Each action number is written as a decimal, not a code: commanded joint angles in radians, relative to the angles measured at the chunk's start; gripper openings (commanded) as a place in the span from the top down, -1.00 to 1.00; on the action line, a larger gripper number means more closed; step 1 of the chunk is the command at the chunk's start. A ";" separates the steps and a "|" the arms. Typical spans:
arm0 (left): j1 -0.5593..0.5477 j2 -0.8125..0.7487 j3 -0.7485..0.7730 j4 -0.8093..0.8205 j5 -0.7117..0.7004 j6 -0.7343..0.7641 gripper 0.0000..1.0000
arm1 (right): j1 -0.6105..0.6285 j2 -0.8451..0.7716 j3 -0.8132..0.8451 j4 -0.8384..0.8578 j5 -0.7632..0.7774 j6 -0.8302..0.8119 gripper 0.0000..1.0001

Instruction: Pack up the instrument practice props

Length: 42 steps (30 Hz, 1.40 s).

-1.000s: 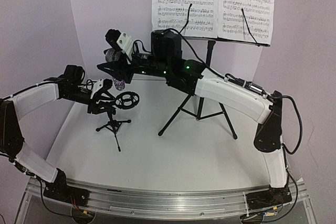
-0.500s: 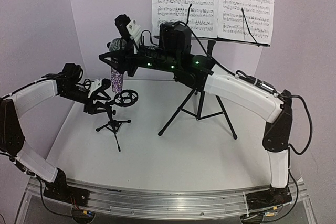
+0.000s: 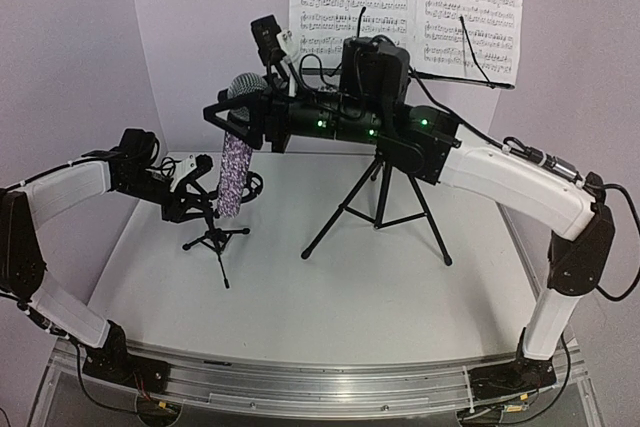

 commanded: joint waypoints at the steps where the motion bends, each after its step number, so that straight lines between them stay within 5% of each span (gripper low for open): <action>1: -0.009 -0.009 -0.024 0.080 -0.004 -0.044 0.08 | -0.002 -0.002 -0.060 0.001 0.014 0.109 1.00; 5: -0.013 -0.002 -0.037 0.115 0.025 -0.065 0.21 | -0.002 0.009 -0.107 0.001 0.018 0.134 1.00; 13: -0.012 -0.002 -0.054 0.200 0.055 -0.132 0.97 | -0.002 0.029 -0.223 0.003 0.060 0.173 1.00; 21: 0.089 0.073 0.008 0.475 -0.187 -0.264 1.00 | -0.001 0.068 -0.254 0.006 0.049 0.219 1.00; 33: 0.192 0.345 0.260 0.450 -0.257 -0.310 1.00 | -0.001 0.161 -0.194 0.023 0.086 0.360 1.00; 34: 0.196 0.355 0.272 0.442 -0.250 -0.323 0.96 | -0.002 0.166 -0.188 0.025 0.091 0.364 1.00; 36: 0.202 0.351 0.272 0.433 -0.228 -0.339 0.57 | -0.001 0.173 -0.180 0.028 0.106 0.375 1.00; 39: 0.209 0.305 0.247 0.426 -0.185 -0.342 -0.69 | -0.001 0.177 -0.174 0.033 0.143 0.392 1.00; 40: 0.212 0.292 0.245 0.418 -0.169 -0.342 -0.95 | 0.000 0.179 -0.171 0.035 0.157 0.397 1.00; 42: 0.220 0.253 0.247 0.380 -0.132 -0.346 -0.99 | 0.000 0.184 -0.164 0.040 0.181 0.408 1.00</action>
